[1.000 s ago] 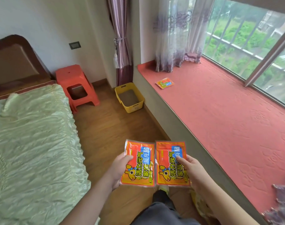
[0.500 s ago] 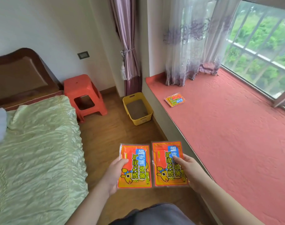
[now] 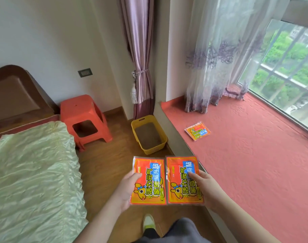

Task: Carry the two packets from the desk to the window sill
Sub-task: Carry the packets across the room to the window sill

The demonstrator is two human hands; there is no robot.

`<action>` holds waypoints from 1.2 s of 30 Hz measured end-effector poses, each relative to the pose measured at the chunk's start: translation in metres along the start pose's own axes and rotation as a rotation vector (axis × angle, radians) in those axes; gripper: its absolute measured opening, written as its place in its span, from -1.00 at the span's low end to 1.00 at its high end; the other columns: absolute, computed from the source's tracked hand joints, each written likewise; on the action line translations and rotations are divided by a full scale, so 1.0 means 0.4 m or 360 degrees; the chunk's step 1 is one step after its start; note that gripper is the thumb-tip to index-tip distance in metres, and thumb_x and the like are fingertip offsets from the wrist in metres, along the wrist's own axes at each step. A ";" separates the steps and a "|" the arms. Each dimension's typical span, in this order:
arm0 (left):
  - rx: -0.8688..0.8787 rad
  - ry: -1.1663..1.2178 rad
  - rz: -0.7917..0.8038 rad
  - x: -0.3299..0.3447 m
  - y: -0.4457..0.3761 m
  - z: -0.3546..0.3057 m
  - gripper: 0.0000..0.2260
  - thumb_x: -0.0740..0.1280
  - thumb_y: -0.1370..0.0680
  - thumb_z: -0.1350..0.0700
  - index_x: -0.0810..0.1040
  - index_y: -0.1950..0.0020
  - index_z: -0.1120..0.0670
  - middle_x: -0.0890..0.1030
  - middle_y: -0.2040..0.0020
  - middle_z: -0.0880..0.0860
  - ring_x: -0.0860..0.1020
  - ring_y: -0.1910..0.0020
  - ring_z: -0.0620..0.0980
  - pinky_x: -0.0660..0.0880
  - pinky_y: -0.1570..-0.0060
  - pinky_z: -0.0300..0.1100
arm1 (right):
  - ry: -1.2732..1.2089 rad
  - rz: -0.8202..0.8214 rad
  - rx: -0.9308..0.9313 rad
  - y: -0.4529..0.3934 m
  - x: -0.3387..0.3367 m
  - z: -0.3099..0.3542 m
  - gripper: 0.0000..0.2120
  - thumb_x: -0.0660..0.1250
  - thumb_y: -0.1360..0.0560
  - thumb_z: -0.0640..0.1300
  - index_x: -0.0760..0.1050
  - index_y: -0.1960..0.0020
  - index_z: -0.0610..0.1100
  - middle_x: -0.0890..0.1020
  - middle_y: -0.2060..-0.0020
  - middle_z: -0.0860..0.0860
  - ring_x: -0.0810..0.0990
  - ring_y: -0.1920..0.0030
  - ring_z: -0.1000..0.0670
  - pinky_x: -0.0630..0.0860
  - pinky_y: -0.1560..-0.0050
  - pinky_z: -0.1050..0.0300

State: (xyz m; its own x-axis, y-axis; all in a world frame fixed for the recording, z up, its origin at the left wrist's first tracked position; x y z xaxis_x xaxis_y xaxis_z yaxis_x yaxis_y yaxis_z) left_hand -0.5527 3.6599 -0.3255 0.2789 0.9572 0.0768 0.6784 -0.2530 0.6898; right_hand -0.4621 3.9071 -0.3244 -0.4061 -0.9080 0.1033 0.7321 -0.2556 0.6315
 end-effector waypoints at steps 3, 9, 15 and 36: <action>0.0017 -0.0025 0.0026 -0.037 -0.062 -0.092 -0.82 0.22 -0.63 0.09 0.62 -0.08 0.04 0.76 0.20 0.15 0.74 0.26 0.11 0.65 0.35 -0.04 | -0.0021 -0.0005 0.0014 -0.065 0.050 0.061 -0.88 0.32 -0.59 -0.09 0.57 -0.09 -0.09 0.79 0.17 -0.12 0.77 0.18 -0.18 0.68 0.34 0.02; 0.0002 -0.0147 0.0080 -0.061 -0.199 -0.220 -0.82 0.23 -0.63 0.05 0.62 -0.10 0.01 0.76 0.11 0.16 0.74 0.16 0.14 0.64 0.28 -0.03 | -0.0097 -0.0087 0.0027 -0.167 0.081 0.132 -0.88 0.31 -0.59 -0.13 0.58 -0.08 -0.11 0.78 0.17 -0.14 0.77 0.20 -0.18 0.68 0.36 0.03; -0.0023 -0.0263 0.0159 0.015 -0.342 -0.311 -0.81 0.23 -0.63 0.04 0.62 -0.10 0.00 0.76 0.08 0.16 0.74 0.10 0.16 0.66 0.17 0.04 | -0.0142 -0.0214 0.0043 -0.280 0.027 0.186 -0.87 0.29 -0.61 -0.11 0.58 -0.08 -0.11 0.79 0.18 -0.13 0.77 0.21 -0.17 0.67 0.36 0.06; 0.0079 -0.0785 0.0561 0.511 -0.768 -0.675 -0.76 0.17 -0.65 0.16 0.64 -0.04 -0.02 0.74 -0.05 0.19 0.69 -0.05 0.22 0.57 -0.15 0.24 | -0.0708 -0.0501 0.0050 -0.630 -0.221 0.426 -0.86 0.27 -0.60 -0.20 0.58 -0.08 -0.17 0.78 0.17 -0.19 0.77 0.25 -0.17 0.66 0.36 0.03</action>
State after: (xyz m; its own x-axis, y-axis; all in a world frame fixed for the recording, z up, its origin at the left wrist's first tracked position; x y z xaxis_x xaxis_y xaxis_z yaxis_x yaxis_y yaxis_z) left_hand -0.8874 3.9713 -0.3273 0.7666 0.6396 -0.0566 0.5155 -0.5605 0.6482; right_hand -0.7039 4.1083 -0.3618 -0.8002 -0.5594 0.2161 0.5237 -0.4763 0.7063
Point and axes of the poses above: each hand's wrist, its own y-axis away from the middle knuckle, its own x-axis out of the palm, z = x × y, the point moved 1 cm from there along -y, towards the middle knuckle
